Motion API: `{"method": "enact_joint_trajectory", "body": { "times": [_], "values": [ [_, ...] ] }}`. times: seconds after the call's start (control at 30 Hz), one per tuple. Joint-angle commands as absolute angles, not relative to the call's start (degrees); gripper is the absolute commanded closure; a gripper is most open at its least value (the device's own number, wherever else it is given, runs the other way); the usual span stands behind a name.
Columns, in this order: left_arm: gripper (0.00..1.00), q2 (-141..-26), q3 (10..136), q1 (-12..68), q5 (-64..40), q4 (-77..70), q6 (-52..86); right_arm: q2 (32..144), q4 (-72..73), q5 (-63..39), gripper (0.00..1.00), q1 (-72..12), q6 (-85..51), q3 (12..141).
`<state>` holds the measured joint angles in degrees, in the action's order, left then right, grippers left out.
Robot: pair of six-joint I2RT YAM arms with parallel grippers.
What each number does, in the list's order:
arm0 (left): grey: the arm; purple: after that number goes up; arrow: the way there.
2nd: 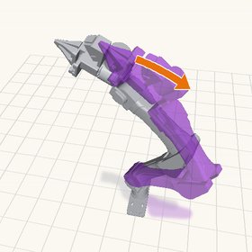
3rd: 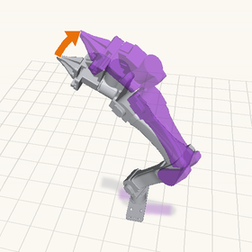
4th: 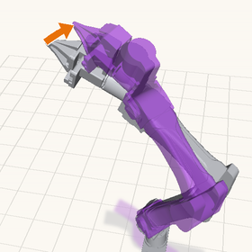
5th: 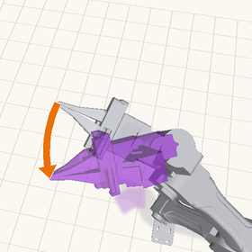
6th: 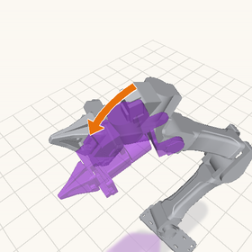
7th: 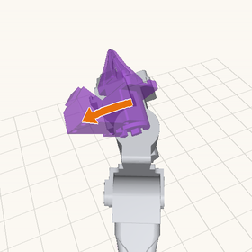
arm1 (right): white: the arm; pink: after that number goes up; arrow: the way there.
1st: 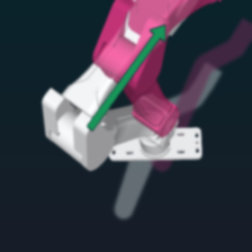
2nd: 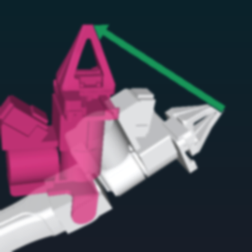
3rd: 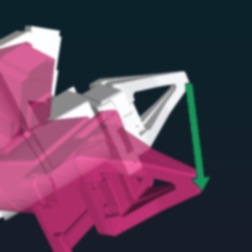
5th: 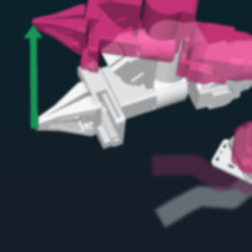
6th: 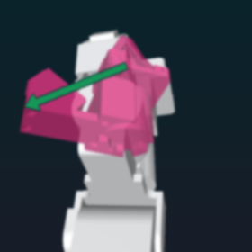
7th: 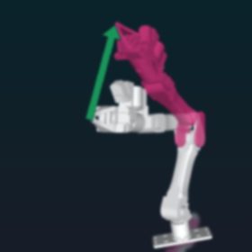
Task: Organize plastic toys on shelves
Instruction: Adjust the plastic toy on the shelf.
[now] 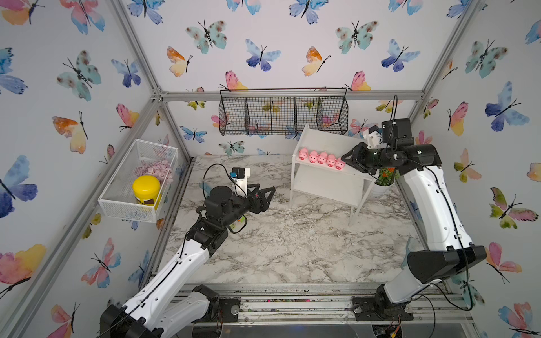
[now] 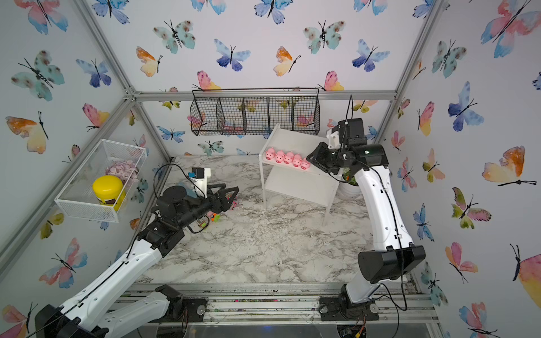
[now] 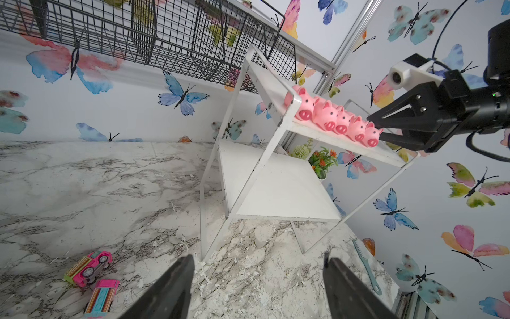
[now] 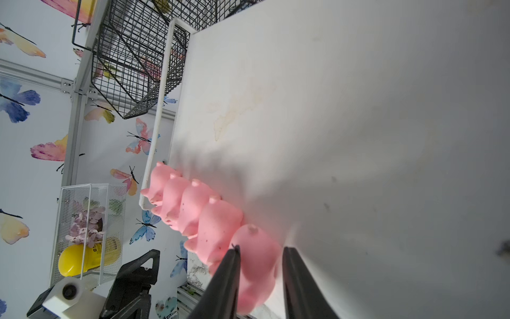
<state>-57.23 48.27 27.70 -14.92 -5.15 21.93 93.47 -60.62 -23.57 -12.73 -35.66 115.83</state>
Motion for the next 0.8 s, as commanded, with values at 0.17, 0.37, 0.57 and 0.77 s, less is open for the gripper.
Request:
{"method": "enact_joint_trajectory", "body": {
  "times": [0.17,0.37,0.57,0.77],
  "values": [
    [0.21,-56.09,50.86,26.95,-11.69,-0.79,17.52,89.96,-59.12,-20.33,0.61,-12.92,-32.24,118.14],
    [0.22,-56.29,50.01,25.50,-7.30,3.77,13.99,81.56,-48.62,-25.32,0.53,-12.93,-24.97,112.21],
    [0.25,-57.37,44.35,21.21,-6.62,5.24,18.06,68.03,-18.81,-40.42,0.52,-12.92,-29.14,90.78],
    [0.28,-60.57,38.46,14.63,-11.43,4.16,24.44,63.67,-4.93,-47.57,0.53,-13.94,-32.06,81.77]
  ]
}}
